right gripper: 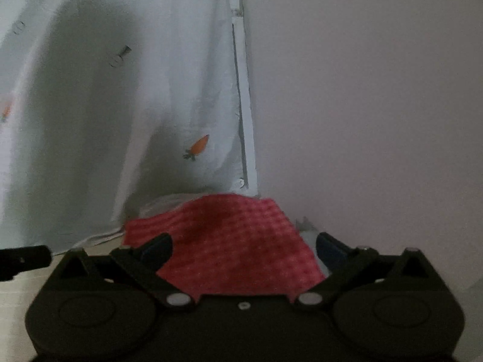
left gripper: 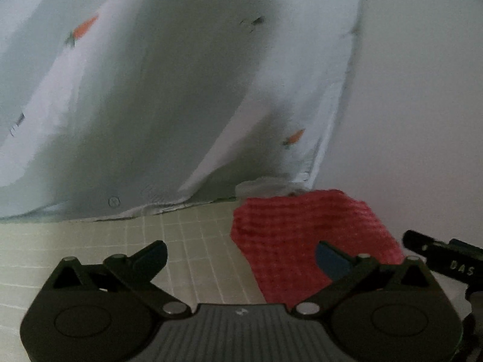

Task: Fold clothes
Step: 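Lower the shorts onto the stack and open both grippers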

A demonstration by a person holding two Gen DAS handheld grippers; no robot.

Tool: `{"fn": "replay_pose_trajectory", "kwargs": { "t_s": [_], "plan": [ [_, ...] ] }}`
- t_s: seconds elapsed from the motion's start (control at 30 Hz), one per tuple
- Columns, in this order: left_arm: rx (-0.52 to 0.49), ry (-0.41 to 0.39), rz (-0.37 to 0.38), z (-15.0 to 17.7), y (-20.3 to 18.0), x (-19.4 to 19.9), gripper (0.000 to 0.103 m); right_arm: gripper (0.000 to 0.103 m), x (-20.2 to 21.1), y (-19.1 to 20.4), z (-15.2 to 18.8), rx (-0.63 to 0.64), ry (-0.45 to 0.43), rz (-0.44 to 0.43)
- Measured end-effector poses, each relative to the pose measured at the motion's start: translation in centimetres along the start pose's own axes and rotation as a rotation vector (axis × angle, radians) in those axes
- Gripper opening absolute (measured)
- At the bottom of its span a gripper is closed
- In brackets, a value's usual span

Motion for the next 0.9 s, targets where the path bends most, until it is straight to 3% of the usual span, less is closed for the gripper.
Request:
{"fn": "replay_pose_trajectory", "kwargs": {
  "t_s": [0.17, 0.43, 0.7, 0.9],
  "plan": [
    [-0.028, -0.011, 0.049, 2.2, -1.6, 6.0, 0.103, 0.103, 6.6, 0.3, 2.8, 0.015, 0.031, 0.017],
    [-0.132, -0.027, 0.099, 5.1, -3.6, 10.7, 0.103, 0.103, 14.0, 0.2, 7.6, -0.015, 0.081, 0.044],
    [-0.158, -0.025, 0.123, 7.6, -4.5, 14.1, 0.103, 0.103, 18.2, -0.9, 9.8, 0.021, 0.089, 0.063],
    [-0.175, -0.048, 0.129, 7.9, -5.0, 15.6, 0.103, 0.103, 19.2, -1.4, 10.0, 0.012, 0.077, 0.066]
  ]
}}
Point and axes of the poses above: each gripper's, at about its wrist camera, not at the fingertips, and x roughly against the way its jaws point, y to its left, z to its underside, the point moved 9 cm from there along -x, roughly the way its jaws point, and after that the axes turned 10 degrees about -x, right-handed, at the moved point
